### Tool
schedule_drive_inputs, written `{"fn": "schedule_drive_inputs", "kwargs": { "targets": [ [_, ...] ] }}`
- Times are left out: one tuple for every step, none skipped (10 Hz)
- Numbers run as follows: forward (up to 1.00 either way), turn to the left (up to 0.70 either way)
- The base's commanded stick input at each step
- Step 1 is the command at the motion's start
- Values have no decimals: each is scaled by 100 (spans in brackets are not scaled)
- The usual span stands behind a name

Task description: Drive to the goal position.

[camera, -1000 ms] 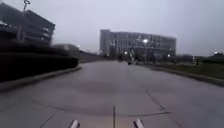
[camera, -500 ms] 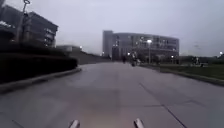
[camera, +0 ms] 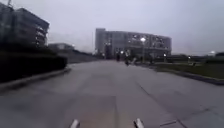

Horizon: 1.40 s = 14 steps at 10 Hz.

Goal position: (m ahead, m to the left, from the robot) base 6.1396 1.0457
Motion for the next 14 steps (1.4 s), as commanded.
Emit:
{"fn": "schedule_drive_inputs", "kwargs": {
  "targets": [
    [100,0],
    [100,0],
    [100,-5],
    [100,-30],
    [100,-40],
    [100,-40],
    [100,-40],
    [100,-40],
    [100,-35],
    [100,0],
    [100,0],
    [100,0],
    [100,0],
    [100,0]
  ]
}}
